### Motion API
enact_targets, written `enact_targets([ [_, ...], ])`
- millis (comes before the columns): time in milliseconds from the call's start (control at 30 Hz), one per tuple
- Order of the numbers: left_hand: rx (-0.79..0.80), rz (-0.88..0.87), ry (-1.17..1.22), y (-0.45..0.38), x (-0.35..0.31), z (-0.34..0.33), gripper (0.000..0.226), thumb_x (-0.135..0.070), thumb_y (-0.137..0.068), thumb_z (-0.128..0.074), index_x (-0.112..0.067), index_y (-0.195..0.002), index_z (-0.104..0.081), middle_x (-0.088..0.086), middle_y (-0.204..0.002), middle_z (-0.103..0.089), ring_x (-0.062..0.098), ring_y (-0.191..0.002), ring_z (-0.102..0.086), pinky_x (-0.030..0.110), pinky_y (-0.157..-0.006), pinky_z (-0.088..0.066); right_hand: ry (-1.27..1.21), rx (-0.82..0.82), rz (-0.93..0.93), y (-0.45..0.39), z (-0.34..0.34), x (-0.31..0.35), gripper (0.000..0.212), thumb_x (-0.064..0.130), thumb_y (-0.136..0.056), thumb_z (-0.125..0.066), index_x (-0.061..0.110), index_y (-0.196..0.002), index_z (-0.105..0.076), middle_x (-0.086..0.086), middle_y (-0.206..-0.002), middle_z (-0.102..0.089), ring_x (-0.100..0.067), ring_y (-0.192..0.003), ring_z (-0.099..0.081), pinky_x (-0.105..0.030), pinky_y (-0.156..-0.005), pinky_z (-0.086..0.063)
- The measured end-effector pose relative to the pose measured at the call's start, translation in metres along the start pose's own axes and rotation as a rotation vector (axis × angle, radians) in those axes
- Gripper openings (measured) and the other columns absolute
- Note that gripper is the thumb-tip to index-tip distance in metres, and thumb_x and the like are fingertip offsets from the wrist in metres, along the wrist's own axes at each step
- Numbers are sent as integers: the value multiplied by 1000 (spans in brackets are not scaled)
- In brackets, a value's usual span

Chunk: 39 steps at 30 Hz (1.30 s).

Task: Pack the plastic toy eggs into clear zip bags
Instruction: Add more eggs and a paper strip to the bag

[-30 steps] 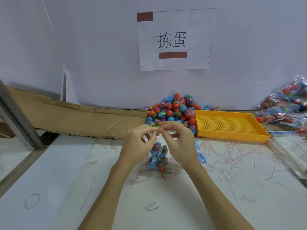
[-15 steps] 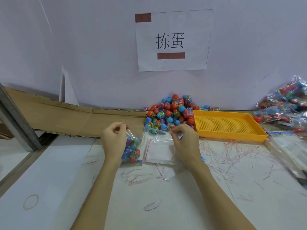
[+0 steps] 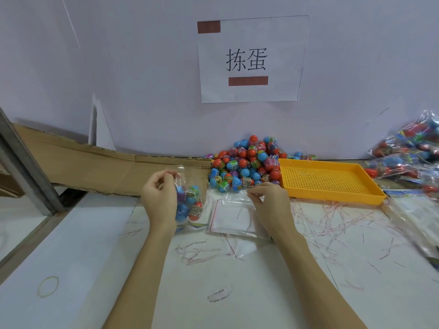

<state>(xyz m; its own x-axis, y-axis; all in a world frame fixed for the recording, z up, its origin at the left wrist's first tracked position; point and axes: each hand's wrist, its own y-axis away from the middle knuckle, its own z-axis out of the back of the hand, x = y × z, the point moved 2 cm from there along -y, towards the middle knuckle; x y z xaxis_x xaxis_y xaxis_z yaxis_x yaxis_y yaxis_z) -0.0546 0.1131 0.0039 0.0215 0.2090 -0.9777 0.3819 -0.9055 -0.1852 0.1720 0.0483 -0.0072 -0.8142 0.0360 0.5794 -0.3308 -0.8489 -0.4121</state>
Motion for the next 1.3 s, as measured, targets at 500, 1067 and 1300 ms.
enact_targets([
  [500,210,24,29,15,0,-18,22,-12,-102,-56,-14,-96,-77,2,-99,-75,15,-94,-70,31,-72,-56,-203,-65,22,2,9,8,7,13,-94,-71,18,-95,-66,8,-68,-56,-10,-61,-48,-18,-55,-40],
  [1067,629,195,193,25,-5,-28,30,-8,-107,-46,-16,-114,-74,8,-107,-77,18,-95,-73,21,-68,-56,-775,-16,-172,6,3,22,12,20,-95,-72,27,-90,-80,10,-80,-76,-6,-75,-69,-17,-56,-53],
  [1300,530,137,129,23,1,-25,21,-14,-90,-79,-17,-111,-75,-5,-100,-79,13,-93,-77,19,-68,-58,-777,-15,-117,6,7,22,24,15,-94,-71,39,-90,-75,15,-83,-76,-9,-77,-72,-18,-58,-56],
])
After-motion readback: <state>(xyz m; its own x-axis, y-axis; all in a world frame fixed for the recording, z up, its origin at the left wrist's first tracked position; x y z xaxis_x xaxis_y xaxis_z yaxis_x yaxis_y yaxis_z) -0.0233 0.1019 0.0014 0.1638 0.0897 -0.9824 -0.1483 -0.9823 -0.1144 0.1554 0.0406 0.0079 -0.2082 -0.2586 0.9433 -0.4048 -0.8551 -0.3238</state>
